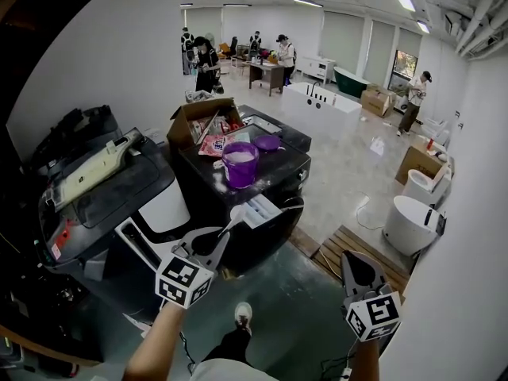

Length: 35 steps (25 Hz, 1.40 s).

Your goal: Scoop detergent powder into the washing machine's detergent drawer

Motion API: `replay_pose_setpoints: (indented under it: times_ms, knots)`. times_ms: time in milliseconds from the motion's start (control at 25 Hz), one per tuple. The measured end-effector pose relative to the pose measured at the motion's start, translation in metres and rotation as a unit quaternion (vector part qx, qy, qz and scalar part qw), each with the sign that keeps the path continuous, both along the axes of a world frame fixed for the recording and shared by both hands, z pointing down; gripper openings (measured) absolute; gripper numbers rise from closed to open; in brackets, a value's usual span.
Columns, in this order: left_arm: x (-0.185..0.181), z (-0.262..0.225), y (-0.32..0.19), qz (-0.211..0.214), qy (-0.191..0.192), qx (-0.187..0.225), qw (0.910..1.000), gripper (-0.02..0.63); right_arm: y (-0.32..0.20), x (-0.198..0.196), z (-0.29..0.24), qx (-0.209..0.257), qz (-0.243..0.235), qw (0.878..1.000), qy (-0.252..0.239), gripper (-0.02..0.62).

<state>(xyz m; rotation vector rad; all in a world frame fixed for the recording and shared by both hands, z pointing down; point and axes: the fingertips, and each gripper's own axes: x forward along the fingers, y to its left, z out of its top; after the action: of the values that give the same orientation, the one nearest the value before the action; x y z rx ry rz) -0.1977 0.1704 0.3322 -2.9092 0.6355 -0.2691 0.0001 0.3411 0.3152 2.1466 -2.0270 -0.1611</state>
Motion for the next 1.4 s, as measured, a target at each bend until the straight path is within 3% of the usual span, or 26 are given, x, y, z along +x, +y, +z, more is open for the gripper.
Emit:
replay_pose_setpoints:
  times_ms: [360, 840, 1040, 1200, 1400]
  knots:
    - [0.054, 0.016, -0.131, -0.024, 0.016, -0.028, 0.9992, 0.014, -0.130, 0.058, 0.006, -0.014, -0.011, 1.000, -0.021, -0.003]
    - [0.109, 0.040, -0.326, -0.056, -0.020, -0.064, 0.9962, 0.015, -0.356, 0.101, 0.025, -0.052, -0.059, 0.996, -0.049, -0.004]
    - [0.121, 0.058, -0.374, -0.067, -0.031, -0.085, 0.9937, 0.014, -0.417, 0.114, 0.038, -0.063, -0.061, 0.995, -0.046, -0.003]
    - [0.123, 0.071, -0.399, -0.086, -0.067, -0.087, 0.9902, 0.014, -0.445, 0.123, 0.050, -0.081, -0.067, 0.993, -0.047, -0.003]
    - [0.138, 0.074, -0.408, -0.053, -0.085, -0.086, 0.9912, 0.014, -0.472, 0.139, 0.064, -0.095, -0.080, 0.991, -0.051, -0.003]
